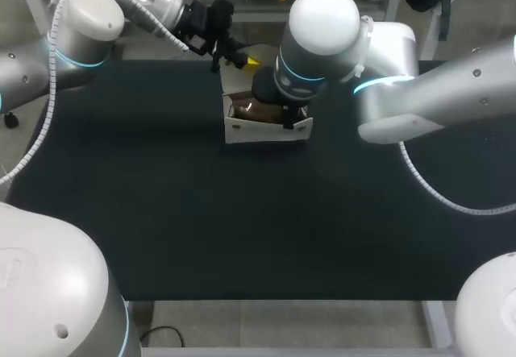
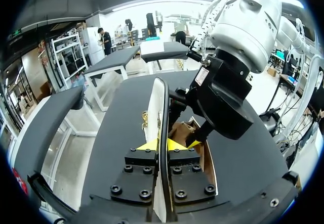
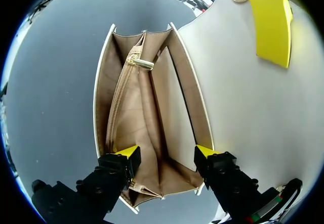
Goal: Pick up the bag, open it, inspect its contents, close it, and place it on the opposite side
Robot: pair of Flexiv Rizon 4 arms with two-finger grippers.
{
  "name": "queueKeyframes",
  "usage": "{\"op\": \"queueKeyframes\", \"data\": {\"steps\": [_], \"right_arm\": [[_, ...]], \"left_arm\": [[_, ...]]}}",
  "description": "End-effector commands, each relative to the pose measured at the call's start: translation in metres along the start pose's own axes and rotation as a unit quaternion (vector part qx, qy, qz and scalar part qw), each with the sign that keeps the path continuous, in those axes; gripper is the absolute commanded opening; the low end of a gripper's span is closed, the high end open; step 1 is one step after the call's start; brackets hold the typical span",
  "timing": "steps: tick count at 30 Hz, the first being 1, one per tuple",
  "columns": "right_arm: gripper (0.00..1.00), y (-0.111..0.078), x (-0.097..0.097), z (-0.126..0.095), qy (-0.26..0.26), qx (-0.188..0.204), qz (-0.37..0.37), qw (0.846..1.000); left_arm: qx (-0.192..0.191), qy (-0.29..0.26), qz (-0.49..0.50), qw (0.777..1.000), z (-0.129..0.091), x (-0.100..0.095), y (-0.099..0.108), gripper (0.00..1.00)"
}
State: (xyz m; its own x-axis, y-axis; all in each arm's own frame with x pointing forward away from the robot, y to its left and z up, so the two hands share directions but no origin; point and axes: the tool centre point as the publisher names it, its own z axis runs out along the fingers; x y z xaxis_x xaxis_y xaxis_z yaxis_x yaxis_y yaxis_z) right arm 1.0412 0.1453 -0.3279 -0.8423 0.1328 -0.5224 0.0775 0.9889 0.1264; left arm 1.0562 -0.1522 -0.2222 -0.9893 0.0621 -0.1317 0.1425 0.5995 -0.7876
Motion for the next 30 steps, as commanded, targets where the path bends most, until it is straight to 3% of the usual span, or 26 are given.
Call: {"op": "queueKeyframes", "data": {"steps": [1, 3, 5, 8, 23, 30], "right_arm": [[0.69, -0.002, -0.001, 0.002, -0.006, -0.004, 0.0, 1.0], [0.65, -0.002, -0.002, -0.002, -0.013, -0.006, 0.001, 1.0], [0.5, -0.001, -0.003, -0.008, -0.022, -0.008, 0.002, 1.0], [0.46, 0.0, -0.005, -0.019, -0.041, -0.013, 0.003, 0.999], [0.45, 0.002, -0.005, -0.111, -0.175, -0.041, 0.013, 0.984], [0.45, 0.0, 0.005, -0.134, -0.207, -0.048, 0.017, 0.977]], "left_arm": [[-0.001, -0.002, 0.001, 1.0, 0.001, 0.003, 0.0, 0.0], [-0.002, -0.004, 0.004, 1.0, 0.0, 0.004, -0.001, 0.0], [-0.005, -0.009, 0.007, 1.0, 0.0, 0.005, -0.002, 0.0], [-0.009, -0.015, 0.012, 1.0, -0.002, 0.007, -0.005, 0.0], [-0.015, -0.038, 0.03, 0.999, -0.014, 0.029, -0.022, 0.0], [-0.008, -0.038, 0.008, 0.999, -0.006, 0.032, -0.012, 0.0]]}}
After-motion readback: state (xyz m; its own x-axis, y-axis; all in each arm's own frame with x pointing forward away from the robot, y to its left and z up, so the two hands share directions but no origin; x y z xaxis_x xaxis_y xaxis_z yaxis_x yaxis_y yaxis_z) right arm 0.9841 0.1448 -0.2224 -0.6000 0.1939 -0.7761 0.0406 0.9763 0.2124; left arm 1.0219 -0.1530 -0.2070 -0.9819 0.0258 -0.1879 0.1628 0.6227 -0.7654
